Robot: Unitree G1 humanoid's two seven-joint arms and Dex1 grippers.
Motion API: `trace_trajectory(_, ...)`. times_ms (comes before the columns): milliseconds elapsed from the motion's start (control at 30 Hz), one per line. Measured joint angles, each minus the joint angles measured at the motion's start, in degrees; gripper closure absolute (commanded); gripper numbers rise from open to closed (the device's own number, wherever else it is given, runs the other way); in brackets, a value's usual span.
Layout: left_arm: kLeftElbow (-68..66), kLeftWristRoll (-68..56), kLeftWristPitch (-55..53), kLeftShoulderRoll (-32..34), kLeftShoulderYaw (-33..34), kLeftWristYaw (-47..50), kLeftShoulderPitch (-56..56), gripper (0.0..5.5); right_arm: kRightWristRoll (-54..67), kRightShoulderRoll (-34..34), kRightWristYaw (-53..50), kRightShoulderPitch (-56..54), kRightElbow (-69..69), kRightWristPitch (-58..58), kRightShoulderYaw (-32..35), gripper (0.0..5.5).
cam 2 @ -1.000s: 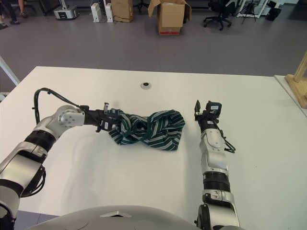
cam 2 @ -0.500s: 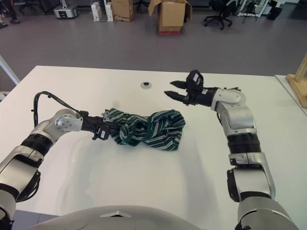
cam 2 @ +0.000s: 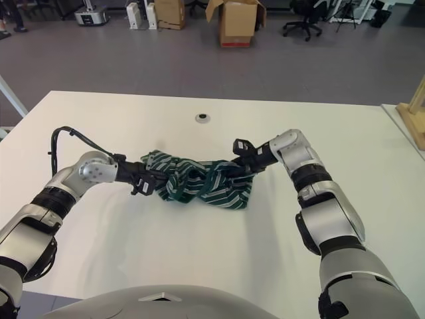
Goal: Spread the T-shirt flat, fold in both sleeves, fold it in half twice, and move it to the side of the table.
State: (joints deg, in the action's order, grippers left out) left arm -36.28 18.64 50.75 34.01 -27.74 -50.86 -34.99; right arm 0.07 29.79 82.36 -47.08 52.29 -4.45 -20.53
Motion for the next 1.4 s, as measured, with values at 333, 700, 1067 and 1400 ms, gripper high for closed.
trace_trajectory(333, 0.23, -8.68, -5.3, 0.75, 4.51, -1.8, 0.98, 5.5, 5.93, 3.64, 4.77, 1.48, -12.66, -8.5, 8.24, 5.46)
trace_trajectory(700, -8.3, -27.08, -21.79, -0.16, 25.84, 2.47, -16.71, 5.5, 17.96, 5.18, -23.07, -3.77, -18.75, -9.97, 32.7, 5.46)
trace_trajectory(1067, -37.93, -2.3, -20.01, -0.11, 17.17, 26.31, -59.41, 5.5, 4.11, 4.25, -45.63, -40.42, 14.14, 14.22, 28.56, 5.46)
trace_trajectory(1400, -13.04, -18.37, -26.12, 8.88, 10.68, -19.92, -29.7, 5.5, 16.21, 13.55, -5.26, -9.22, -13.57, -9.17, 22.26, 5.46)
